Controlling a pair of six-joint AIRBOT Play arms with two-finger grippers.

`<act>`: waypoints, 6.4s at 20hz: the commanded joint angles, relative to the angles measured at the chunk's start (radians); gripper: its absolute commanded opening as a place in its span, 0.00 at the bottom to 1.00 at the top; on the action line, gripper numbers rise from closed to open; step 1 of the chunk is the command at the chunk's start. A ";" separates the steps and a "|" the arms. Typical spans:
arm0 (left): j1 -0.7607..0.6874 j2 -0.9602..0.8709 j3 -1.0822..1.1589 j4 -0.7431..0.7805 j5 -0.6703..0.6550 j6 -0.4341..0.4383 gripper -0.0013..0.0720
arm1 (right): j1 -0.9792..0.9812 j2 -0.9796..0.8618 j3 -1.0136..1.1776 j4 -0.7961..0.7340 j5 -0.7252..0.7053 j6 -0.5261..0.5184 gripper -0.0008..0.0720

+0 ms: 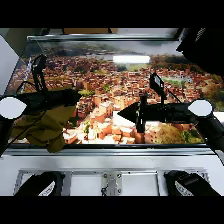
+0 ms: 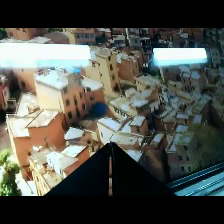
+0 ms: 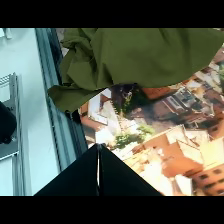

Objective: Fold the clothes and pants, and hang the long-sleeved shirts on hangers.

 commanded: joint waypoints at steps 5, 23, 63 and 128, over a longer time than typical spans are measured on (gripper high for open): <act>0.000 -0.043 0.000 0.001 0.000 0.000 0.04 | 0.001 -0.004 -0.003 0.007 0.000 0.000 0.03; 0.424 -0.242 0.163 0.496 -0.140 0.051 0.99 | 0.001 -0.008 -0.002 0.007 0.001 0.000 0.03; -0.171 -0.564 0.496 0.294 -0.123 -0.079 0.92 | -0.591 0.164 -0.002 -0.783 -0.113 0.763 0.45; 0.348 -0.510 0.720 0.083 -0.086 0.055 0.04 | -0.307 -0.275 0.581 -0.724 -0.211 0.896 0.82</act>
